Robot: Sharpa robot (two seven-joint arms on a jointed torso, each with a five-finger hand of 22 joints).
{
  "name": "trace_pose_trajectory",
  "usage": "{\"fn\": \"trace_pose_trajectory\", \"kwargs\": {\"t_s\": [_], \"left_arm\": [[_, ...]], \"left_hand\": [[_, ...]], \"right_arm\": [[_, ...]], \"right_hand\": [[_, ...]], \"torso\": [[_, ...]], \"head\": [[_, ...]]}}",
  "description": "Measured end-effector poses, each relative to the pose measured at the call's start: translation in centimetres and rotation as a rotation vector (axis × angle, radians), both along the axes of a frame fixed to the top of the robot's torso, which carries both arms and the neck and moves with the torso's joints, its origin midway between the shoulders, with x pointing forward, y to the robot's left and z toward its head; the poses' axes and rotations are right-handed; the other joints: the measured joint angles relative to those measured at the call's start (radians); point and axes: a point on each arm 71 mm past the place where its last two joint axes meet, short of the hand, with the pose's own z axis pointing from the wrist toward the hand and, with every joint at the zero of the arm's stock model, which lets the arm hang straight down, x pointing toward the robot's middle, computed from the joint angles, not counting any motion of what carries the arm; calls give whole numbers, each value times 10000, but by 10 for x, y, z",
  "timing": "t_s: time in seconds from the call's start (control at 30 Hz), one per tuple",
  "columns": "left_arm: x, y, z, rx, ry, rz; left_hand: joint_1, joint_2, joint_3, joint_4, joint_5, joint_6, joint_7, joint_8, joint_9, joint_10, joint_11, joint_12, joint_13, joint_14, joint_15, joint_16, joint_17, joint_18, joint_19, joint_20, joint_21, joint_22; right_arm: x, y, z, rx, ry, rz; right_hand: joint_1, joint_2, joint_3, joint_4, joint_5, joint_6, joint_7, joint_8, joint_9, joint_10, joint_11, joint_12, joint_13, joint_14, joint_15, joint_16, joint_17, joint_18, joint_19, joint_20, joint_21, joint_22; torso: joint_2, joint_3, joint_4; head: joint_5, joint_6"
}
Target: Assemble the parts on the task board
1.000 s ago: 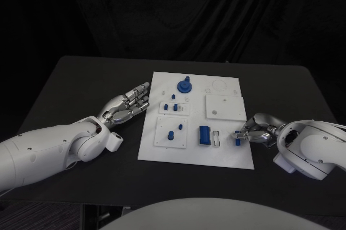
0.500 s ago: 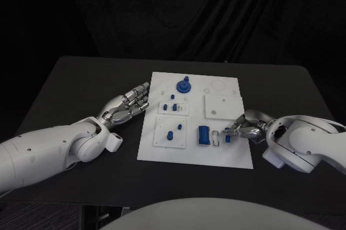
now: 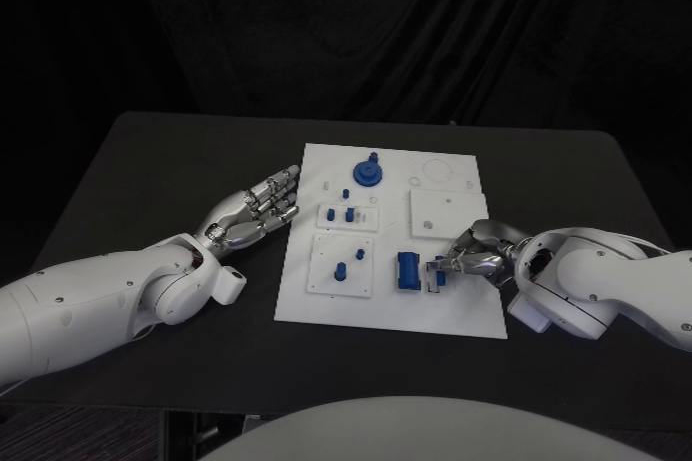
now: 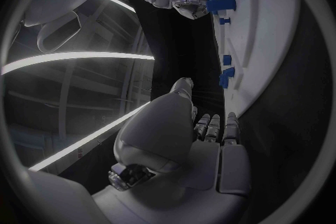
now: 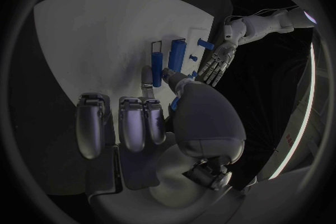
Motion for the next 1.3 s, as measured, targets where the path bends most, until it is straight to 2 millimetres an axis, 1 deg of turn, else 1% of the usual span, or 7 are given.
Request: {"fn": "trace_pose_trajectory", "kwargs": {"t_s": [0.6,0.67,0.7,0.87,0.93,1.07,1.3], "left_arm": [[0,0,0,-7,6,-18],[0,0,0,-6,7,-18],[0,0,0,-6,7,-19],[0,-1,0,-8,9,-28],[1,-1,0,-5,9,-24],[1,-1,0,-5,11,-26],[1,0,0,-6,14,-31]], "left_hand": [[0,0,0,0,0,0,0,0,-1,0,-1,0,0,-28,27,0,-7,0,0,0,0,-1],[0,0,2,-2,0,2,11,0,-1,0,-1,0,0,-37,36,0,-7,0,0,0,0,-1],[0,0,29,-30,0,1,70,0,-2,0,-1,0,0,-37,36,0,-8,0,0,0,0,-1],[0,0,43,-43,0,1,71,0,-2,-1,-1,0,0,-37,36,0,-7,0,0,0,0,-1],[0,0,43,-43,0,1,71,0,-2,-1,-1,0,0,-37,36,0,-7,0,0,0,0,-1],[0,0,43,-43,0,1,70,0,-2,-1,-2,0,0,-37,36,0,-7,0,0,0,0,-2],[0,0,43,-43,0,1,70,0,-3,-1,-2,0,0,-37,36,0,-5,0,0,0,0,-2]], "right_arm": [[-2,5,-5,-55,390,442],[-2,6,-5,-62,417,471],[-2,6,-5,-66,427,479],[-2,5,-6,-90,484,503],[-2,5,-7,-98,489,497],[-2,5,-7,-102,491,488],[-1,4,-7,-96,475,482]], "right_hand": [[-175,-11,55,1,-44,12,45,109,33,0,1,0,7,15,18,0,0,0,0,0,0,-1],[-239,-27,206,-96,-44,-4,29,109,33,0,0,0,7,15,19,0,0,0,0,0,0,-2],[-239,-27,207,-97,-44,-9,29,109,27,0,1,0,7,10,25,0,0,0,0,0,0,-1],[-448,0,356,-108,-45,-63,42,105,19,-1,1,0,7,3,32,0,0,0,0,0,-42,-2],[-724,-12,252,-3,-44,-194,53,108,61,-1,1,0,6,3,32,0,0,-1,17,90,-81,-2],[-787,-78,135,115,-42,-236,44,65,56,-1,1,0,6,3,30,-38,0,-1,17,90,-81,-2],[-895,29,38,212,-35,-289,61,64,57,0,1,0,5,3,30,-38,0,0,17,90,-119,-2]], "torso": [[-11,11,-21],[-11,12,-30],[-10,12,-33],[-10,15,-33],[-9,16,-32],[-10,18,-32],[-15,18,-30]], "head": [[49,0],[54,0],[55,0],[56,0],[54,0],[64,0],[83,0]]}}
